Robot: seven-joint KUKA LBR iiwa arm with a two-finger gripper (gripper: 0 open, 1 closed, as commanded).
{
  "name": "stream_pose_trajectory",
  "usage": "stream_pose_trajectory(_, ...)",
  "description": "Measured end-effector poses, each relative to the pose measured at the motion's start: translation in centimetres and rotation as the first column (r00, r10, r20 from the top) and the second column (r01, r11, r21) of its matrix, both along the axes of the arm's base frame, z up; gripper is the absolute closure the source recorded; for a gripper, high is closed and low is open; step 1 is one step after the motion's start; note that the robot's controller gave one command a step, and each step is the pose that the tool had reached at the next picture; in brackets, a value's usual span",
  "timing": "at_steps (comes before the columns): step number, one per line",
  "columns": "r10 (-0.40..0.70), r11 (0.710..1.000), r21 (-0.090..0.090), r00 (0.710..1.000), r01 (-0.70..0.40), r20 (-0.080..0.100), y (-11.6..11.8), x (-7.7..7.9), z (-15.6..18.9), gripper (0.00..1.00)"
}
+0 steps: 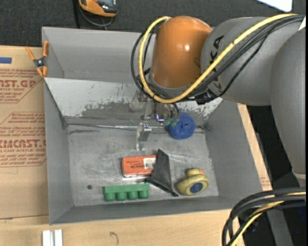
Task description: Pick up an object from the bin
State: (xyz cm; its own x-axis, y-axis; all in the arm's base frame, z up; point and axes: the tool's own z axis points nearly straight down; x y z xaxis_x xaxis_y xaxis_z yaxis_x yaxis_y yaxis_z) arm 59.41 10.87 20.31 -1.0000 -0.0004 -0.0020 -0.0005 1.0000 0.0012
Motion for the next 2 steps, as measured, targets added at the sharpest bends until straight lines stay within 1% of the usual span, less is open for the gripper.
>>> stream_pose_trajectory(1, 0.0, 1.0, 0.0, 1.0, 0.0, 0.0, 0.0, 0.0, 0.0, 0.0)
stream_pose_trajectory(2, 0.097, 0.995, 0.0, 0.995, -0.097, 0.004, -1.3, -2.2, -3.7, 0.0)
